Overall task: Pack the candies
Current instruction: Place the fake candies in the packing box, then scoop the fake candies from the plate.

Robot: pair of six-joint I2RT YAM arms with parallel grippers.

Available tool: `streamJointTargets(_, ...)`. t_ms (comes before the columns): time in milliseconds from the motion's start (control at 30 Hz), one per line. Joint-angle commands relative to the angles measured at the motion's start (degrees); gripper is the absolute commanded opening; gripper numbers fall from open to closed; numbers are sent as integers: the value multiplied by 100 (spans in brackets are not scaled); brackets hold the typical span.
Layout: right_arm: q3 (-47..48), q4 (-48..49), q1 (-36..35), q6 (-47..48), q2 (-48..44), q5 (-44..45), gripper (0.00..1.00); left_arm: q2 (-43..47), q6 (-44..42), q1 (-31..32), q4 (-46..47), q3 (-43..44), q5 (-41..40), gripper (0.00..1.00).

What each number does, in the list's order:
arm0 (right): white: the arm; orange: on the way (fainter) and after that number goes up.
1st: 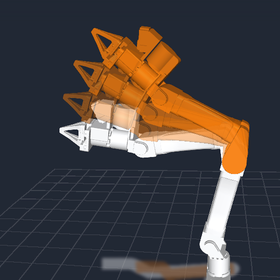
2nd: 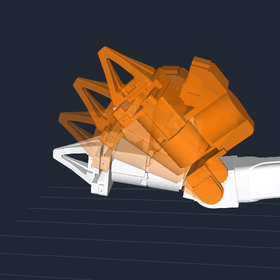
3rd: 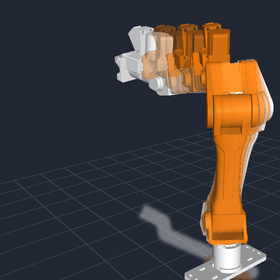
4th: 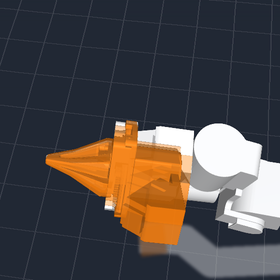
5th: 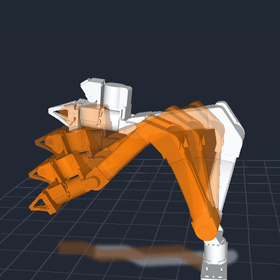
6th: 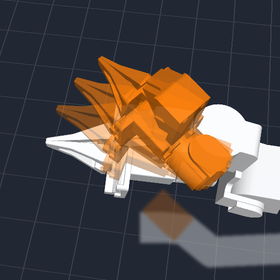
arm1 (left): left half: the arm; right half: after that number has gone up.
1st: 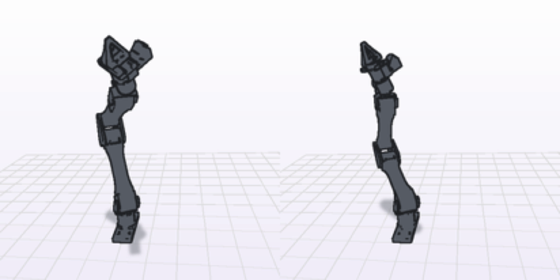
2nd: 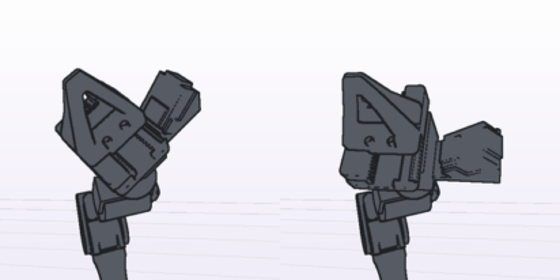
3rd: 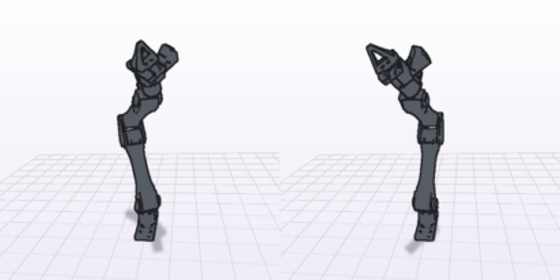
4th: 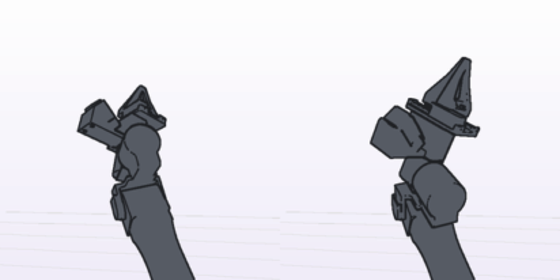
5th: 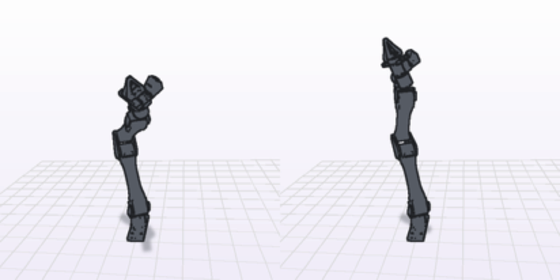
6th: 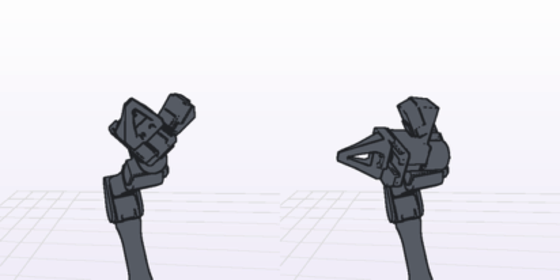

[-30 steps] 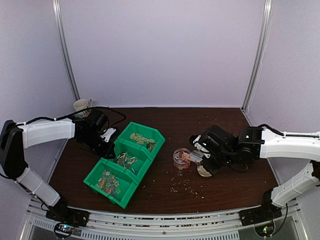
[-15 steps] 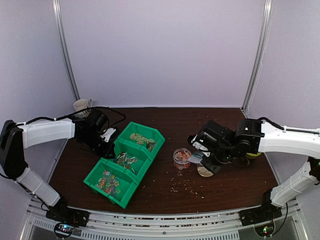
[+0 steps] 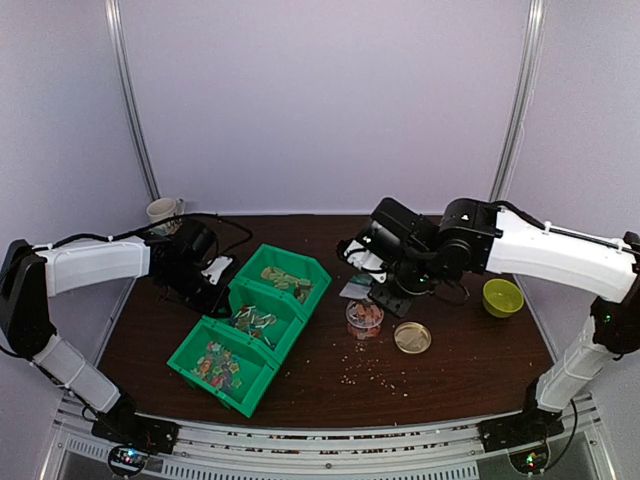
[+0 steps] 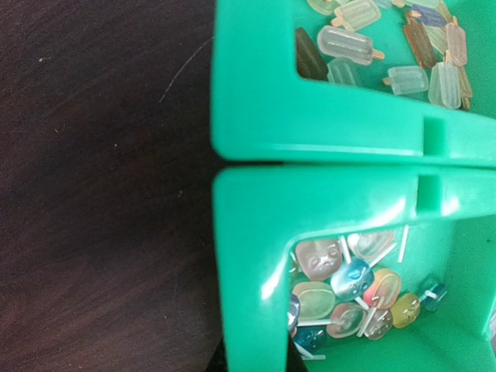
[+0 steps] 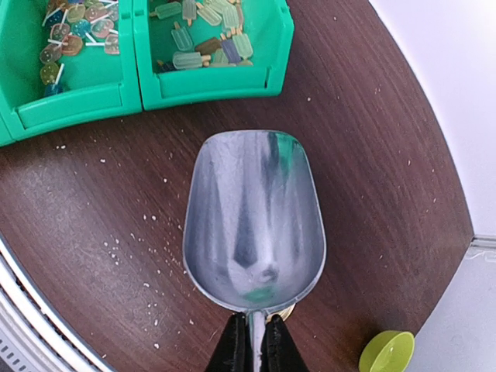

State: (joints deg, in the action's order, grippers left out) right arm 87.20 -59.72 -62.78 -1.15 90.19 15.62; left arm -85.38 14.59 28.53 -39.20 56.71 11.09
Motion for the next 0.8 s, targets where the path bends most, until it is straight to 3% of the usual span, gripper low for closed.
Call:
streamJointTargets(0, 958, -515, -146, 522, 718, 479, 0, 7, 60, -48, 353, 313, 609, 0)
streamJointTargets(133, 1453, -565, -182, 440, 1031, 1029, 0, -232, 223, -65, 779, 142, 1812, 0)
streamJointTargets(333, 1052, 430, -153, 272, 332, 1478, 0, -917, 749, -350, 1342, -124, 3424, 0)
streamJointTargets(633, 1510, -11, -177, 611, 784, 948, 0, -1008, 858, -300, 1567, -203, 3766, 0)
streamJointTargets(767, 1790, -271, -212, 811, 1139, 885, 0, -1015, 462, -49, 1118, 14, 3248, 0)
